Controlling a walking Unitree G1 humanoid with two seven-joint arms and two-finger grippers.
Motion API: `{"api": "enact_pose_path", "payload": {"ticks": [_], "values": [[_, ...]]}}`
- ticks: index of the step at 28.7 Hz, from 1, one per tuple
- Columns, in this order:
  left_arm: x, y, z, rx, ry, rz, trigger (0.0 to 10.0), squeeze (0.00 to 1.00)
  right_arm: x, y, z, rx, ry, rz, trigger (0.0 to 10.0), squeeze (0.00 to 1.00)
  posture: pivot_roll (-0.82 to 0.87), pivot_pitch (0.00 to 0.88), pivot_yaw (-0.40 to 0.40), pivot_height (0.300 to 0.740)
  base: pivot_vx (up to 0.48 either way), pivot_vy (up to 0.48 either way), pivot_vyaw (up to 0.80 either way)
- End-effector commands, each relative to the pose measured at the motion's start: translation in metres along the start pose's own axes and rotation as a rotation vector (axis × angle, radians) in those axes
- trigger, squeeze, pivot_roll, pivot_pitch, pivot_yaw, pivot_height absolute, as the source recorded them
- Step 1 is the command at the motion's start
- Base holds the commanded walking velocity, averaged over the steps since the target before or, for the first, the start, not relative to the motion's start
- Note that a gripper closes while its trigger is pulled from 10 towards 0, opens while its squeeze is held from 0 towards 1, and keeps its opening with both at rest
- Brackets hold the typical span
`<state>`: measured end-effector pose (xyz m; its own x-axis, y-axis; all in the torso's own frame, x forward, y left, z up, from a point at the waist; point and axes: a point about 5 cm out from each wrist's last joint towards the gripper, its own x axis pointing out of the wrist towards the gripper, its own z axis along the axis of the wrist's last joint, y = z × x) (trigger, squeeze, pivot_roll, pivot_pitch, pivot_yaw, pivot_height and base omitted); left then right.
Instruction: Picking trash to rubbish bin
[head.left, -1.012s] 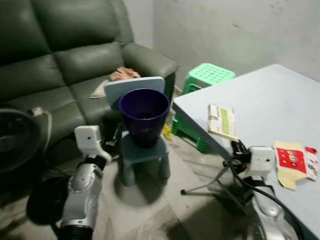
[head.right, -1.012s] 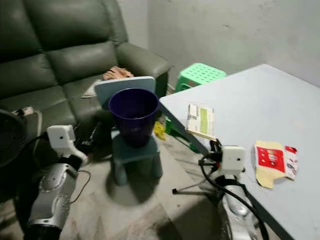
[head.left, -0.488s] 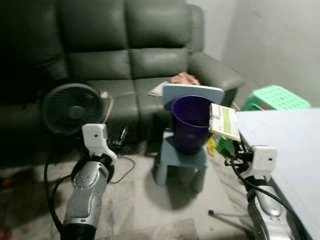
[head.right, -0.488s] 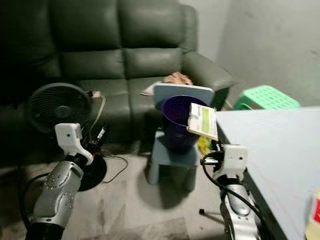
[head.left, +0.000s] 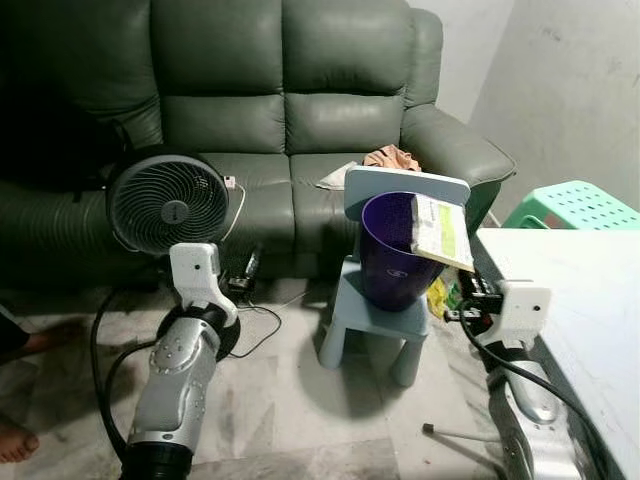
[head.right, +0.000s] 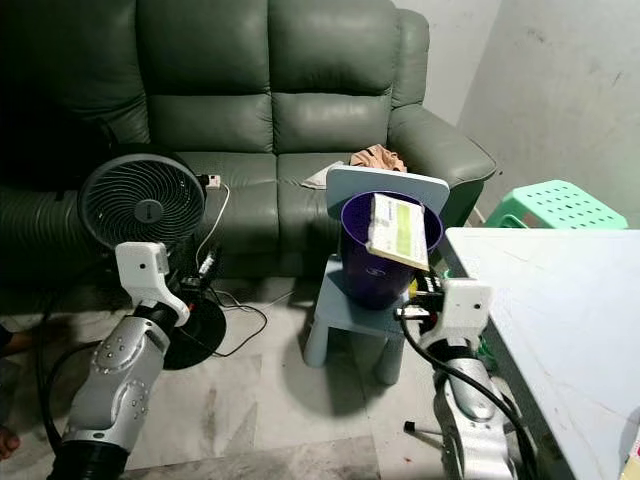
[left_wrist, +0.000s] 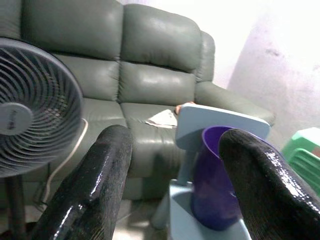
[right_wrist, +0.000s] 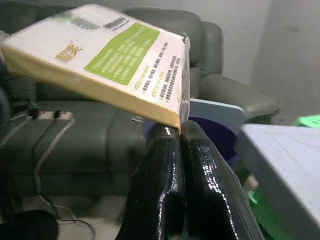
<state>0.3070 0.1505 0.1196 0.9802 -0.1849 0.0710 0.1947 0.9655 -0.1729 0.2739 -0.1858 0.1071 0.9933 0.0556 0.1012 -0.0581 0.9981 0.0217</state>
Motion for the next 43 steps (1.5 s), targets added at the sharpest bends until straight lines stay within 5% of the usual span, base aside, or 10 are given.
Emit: {"api": "enact_pose_path", "payload": {"ticks": [1,34,43], "values": [[0.005,-0.001,0.007,0.025,-0.014,0.002,10.0,0.00,0.004,0.001,0.004,0.010,-0.011,0.009,10.0,0.00,-0.01,0.000,-0.083,0.740,0.000,0.000,0.00],[0.017,-0.003,0.010,0.049,-0.003,-0.004,10.0,0.00,0.012,0.006,0.005,-0.026,-0.012,0.040,10.0,0.00,-0.02,0.000,-0.064,0.740,0.415,0.000,0.00],[0.018,-0.004,0.010,0.048,-0.005,-0.005,10.0,0.00,0.014,0.008,0.007,0.007,-0.032,0.048,10.0,0.00,-0.02,0.000,-0.065,0.740,0.461,0.000,0.75]]}}
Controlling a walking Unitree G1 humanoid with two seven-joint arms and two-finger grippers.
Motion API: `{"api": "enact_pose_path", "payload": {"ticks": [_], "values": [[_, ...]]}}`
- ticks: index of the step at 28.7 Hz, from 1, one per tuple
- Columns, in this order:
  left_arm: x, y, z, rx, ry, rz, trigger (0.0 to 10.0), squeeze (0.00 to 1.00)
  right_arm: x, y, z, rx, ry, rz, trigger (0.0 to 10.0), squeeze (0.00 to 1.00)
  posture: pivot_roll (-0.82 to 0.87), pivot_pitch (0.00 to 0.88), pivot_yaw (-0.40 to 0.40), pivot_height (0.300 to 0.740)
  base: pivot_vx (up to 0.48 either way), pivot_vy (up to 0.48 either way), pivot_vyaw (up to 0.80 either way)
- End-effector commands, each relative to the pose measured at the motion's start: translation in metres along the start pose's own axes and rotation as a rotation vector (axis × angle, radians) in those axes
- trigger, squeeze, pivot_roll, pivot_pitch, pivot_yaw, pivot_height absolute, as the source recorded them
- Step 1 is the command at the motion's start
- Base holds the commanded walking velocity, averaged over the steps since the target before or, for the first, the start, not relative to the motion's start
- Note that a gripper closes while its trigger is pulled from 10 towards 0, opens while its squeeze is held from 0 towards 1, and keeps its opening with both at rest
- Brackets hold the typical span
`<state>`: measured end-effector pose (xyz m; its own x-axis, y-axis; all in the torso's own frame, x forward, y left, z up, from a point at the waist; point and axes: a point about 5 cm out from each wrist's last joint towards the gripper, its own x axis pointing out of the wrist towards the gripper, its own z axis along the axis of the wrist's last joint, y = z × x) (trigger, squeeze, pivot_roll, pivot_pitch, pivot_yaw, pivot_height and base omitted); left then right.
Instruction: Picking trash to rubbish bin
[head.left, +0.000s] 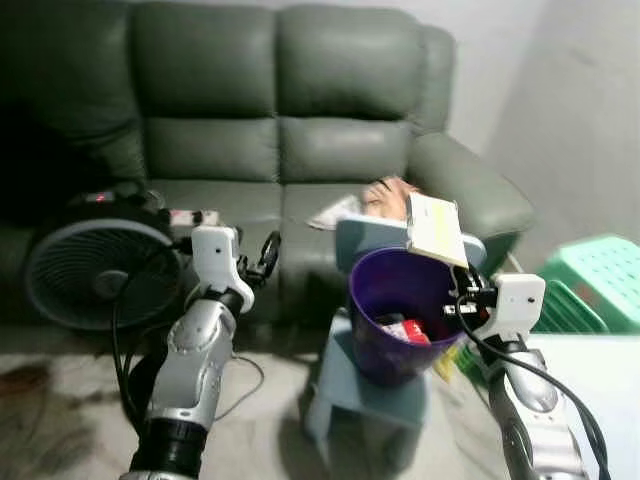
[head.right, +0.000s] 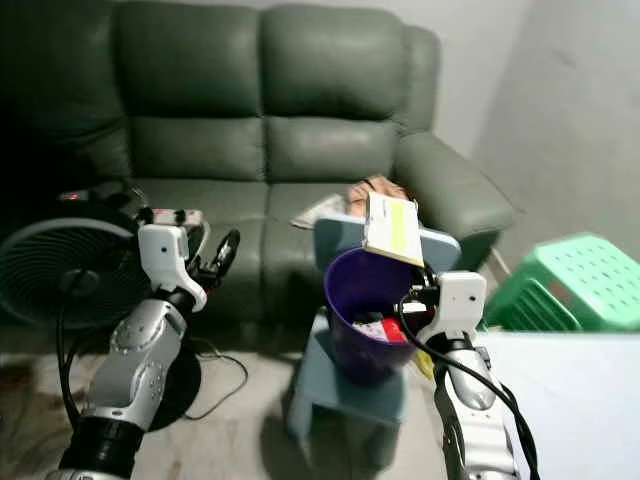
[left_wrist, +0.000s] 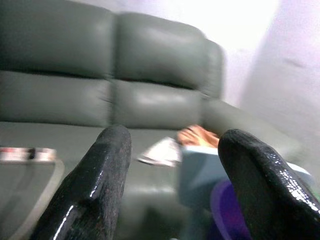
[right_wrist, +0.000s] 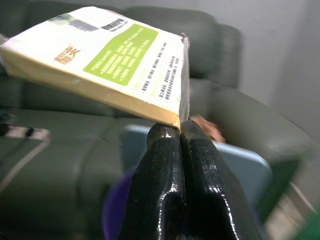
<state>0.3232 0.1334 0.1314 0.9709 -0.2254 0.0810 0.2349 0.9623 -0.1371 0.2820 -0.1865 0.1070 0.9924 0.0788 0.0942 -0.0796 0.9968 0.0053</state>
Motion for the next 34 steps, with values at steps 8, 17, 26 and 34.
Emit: {"api": "enact_pose_path", "payload": {"ticks": [8,17,26,34], "values": [[0.000,0.010,0.003,0.019,-0.005,0.045,10.0,0.00,0.007,0.009,0.007,0.028,-0.035,0.014,10.0,0.00,-0.02,0.000,-0.067,0.740,0.407,0.000,0.00],[-0.001,0.003,0.004,0.015,-0.027,0.015,10.0,0.00,0.010,0.010,0.005,0.016,-0.014,0.006,10.0,0.00,-0.02,0.000,-0.071,0.740,0.061,0.000,0.00],[-0.010,-0.030,-0.004,0.068,-0.030,-0.169,10.0,0.00,0.021,0.008,0.001,-0.070,0.065,-0.055,10.0,0.00,0.00,0.000,-0.090,0.740,0.000,0.000,0.00],[-0.016,-0.043,-0.009,0.054,-0.032,-0.229,10.0,0.00,0.021,0.008,0.005,-0.049,0.029,0.015,10.0,0.00,0.00,0.000,-0.096,0.740,0.000,0.000,0.00]]}}
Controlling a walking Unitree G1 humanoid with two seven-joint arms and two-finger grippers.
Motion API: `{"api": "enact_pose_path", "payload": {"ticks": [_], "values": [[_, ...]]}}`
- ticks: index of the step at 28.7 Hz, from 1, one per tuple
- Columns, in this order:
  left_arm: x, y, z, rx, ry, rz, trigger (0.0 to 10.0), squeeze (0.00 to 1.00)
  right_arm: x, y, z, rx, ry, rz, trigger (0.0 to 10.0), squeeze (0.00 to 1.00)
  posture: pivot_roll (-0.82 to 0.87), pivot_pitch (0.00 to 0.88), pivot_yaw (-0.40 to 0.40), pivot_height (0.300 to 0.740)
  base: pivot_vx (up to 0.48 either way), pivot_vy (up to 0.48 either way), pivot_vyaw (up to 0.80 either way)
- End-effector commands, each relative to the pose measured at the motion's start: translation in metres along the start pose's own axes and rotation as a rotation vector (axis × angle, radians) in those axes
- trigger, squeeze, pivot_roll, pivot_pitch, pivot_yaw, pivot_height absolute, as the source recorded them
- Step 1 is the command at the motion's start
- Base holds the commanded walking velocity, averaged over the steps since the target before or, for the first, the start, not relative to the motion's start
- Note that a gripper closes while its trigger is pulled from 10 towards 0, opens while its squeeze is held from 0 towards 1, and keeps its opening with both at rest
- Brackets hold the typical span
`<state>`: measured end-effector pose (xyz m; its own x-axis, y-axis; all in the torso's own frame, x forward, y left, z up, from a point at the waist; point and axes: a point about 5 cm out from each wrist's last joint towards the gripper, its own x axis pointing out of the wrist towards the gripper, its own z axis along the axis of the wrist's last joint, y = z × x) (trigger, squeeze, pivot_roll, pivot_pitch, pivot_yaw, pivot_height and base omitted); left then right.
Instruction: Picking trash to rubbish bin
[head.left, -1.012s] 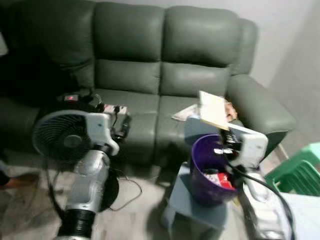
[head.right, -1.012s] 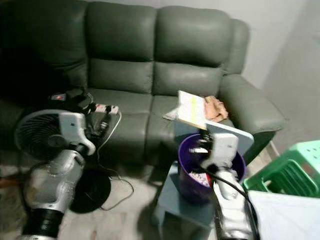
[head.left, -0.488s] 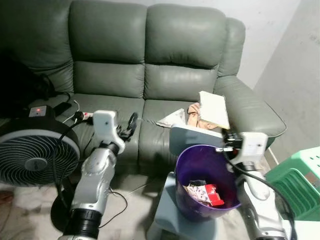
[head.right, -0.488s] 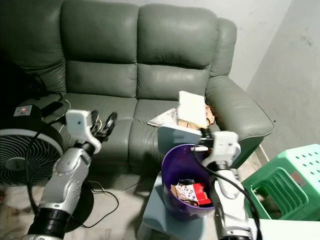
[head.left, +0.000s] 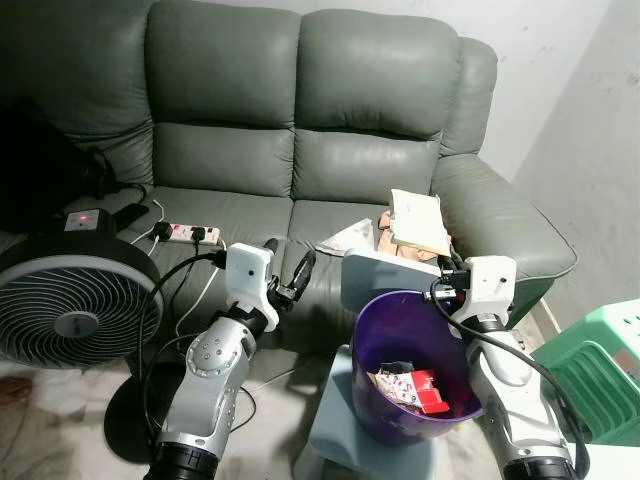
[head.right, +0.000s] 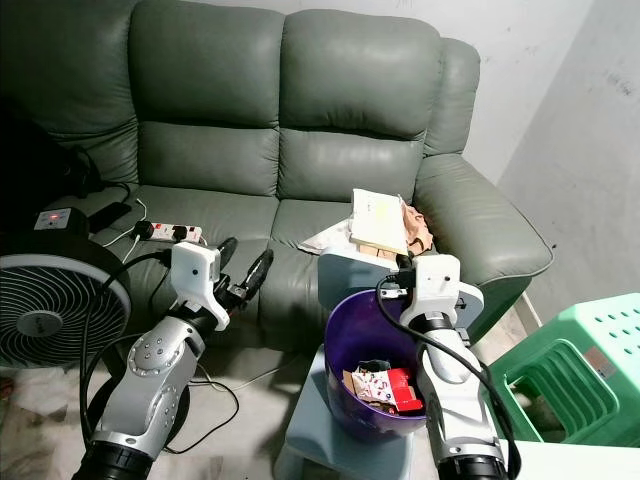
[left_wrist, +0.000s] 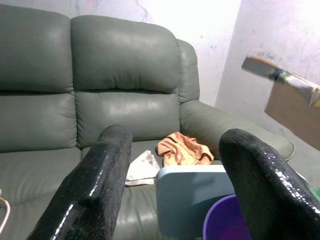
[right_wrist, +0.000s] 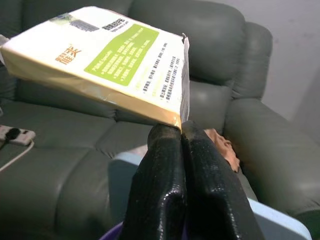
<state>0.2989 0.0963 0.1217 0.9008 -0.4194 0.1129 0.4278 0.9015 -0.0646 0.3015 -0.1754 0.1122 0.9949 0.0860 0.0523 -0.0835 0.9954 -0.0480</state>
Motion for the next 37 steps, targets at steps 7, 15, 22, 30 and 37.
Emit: {"api": "enact_pose_path", "payload": {"ticks": [7,15,22,30,37], "values": [[0.0009,0.0012,0.0046,-0.003,-0.014,-0.012,10.0,0.00,-0.0032,0.0002,-0.0015,0.030,-0.005,0.038,10.0,0.00,0.00,0.000,-0.090,0.740,0.000,0.000,-0.16],[0.0013,0.0019,0.0048,-0.013,-0.010,-0.012,10.0,0.00,-0.0039,0.0001,-0.0020,0.039,-0.007,0.050,10.0,0.00,-0.01,0.000,-0.087,0.740,0.000,0.000,-0.71],[0.0014,0.0009,0.0035,-0.037,-0.005,-0.006,10.0,0.00,-0.0050,-0.0002,-0.0026,0.033,-0.005,0.052,10.0,0.00,-0.01,0.000,-0.089,0.740,0.000,0.262,-0.72],[0.0023,0.0018,0.0030,-0.012,0.010,0.030,10.0,0.00,-0.0056,0.0008,-0.0001,0.046,-0.027,0.066,10.0,0.00,-0.01,0.000,-0.092,0.740,0.000,0.143,-0.36],[0.0027,0.0006,0.0008,-0.008,0.034,0.033,10.0,0.00,-0.0052,0.0004,-0.0008,0.033,-0.013,0.059,10.0,0.00,0.00,0.000,-0.095,0.740,0.000,0.000,0.00]]}}
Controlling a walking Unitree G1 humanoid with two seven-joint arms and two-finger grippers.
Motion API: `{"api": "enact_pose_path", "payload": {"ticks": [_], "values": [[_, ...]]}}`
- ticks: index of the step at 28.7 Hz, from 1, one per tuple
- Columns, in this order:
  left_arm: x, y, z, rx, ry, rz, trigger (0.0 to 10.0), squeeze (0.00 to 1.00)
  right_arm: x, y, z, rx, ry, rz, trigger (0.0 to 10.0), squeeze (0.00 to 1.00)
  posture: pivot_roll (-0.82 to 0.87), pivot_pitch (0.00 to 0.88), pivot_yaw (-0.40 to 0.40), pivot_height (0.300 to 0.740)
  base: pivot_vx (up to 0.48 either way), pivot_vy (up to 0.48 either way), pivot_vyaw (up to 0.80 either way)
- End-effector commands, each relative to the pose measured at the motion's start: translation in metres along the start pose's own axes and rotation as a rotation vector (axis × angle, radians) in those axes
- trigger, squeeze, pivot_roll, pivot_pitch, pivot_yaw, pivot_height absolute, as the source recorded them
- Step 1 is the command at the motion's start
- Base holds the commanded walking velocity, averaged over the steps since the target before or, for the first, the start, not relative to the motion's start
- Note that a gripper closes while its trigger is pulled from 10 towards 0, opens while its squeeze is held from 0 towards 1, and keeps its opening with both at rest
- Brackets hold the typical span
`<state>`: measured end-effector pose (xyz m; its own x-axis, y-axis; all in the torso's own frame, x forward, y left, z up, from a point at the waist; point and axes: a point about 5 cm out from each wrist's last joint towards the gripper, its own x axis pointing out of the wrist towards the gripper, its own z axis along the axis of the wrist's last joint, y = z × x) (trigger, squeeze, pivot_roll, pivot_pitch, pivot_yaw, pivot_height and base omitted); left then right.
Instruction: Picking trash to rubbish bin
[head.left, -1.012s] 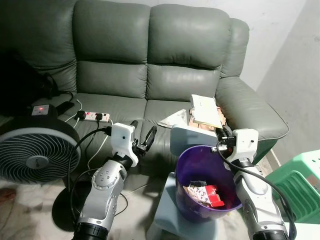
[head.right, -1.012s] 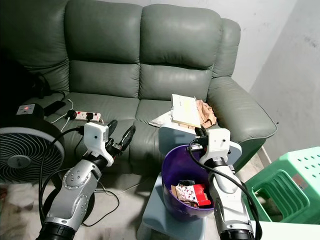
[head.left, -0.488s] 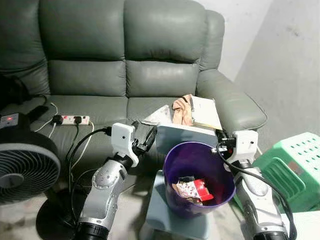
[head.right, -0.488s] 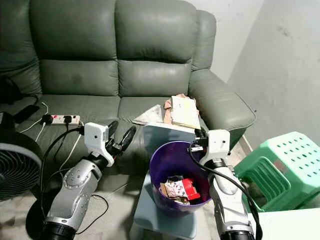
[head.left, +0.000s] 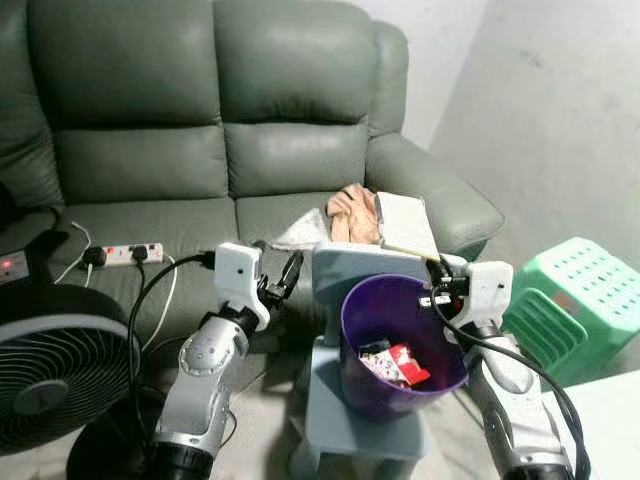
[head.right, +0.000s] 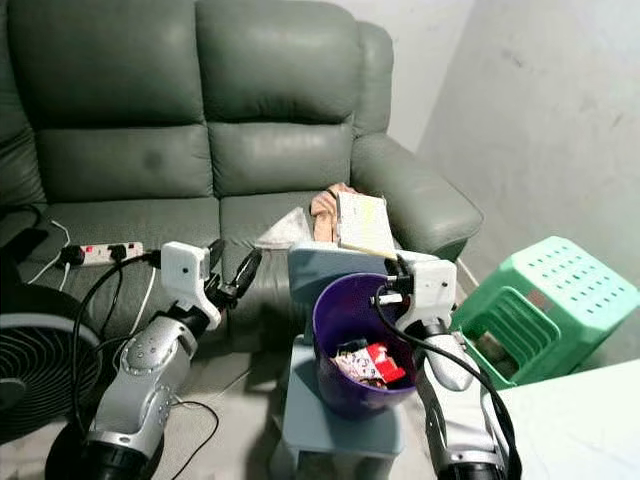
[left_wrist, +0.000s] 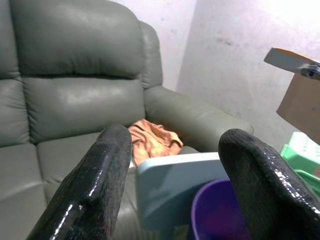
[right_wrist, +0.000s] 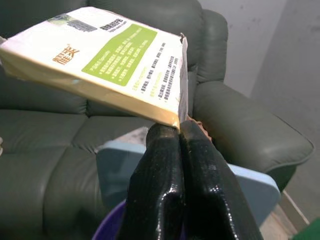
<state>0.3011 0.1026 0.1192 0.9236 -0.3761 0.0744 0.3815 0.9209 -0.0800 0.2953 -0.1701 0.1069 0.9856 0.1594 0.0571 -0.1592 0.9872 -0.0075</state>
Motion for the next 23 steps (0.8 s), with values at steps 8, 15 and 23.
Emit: {"api": "enact_pose_path", "payload": {"ticks": [8,15,23], "values": [[0.000,-0.014,-0.002,0.017,0.022,-0.076,10.0,0.00,0.003,-0.010,0.001,-0.033,0.033,-0.058,10.0,0.00,0.00,0.000,-0.093,0.740,0.000,0.000,0.00],[-0.015,-0.040,-0.009,0.027,0.051,-0.237,10.0,0.00,0.013,-0.021,0.000,-0.141,0.119,-0.108,10.0,0.00,0.00,0.000,-0.099,0.740,0.000,0.000,0.00],[-0.033,-0.063,-0.009,0.007,0.066,-0.321,10.0,0.00,0.027,-0.024,0.005,-0.192,0.158,-0.082,10.0,0.00,0.01,0.000,-0.123,0.740,0.000,0.000,0.00]]}}
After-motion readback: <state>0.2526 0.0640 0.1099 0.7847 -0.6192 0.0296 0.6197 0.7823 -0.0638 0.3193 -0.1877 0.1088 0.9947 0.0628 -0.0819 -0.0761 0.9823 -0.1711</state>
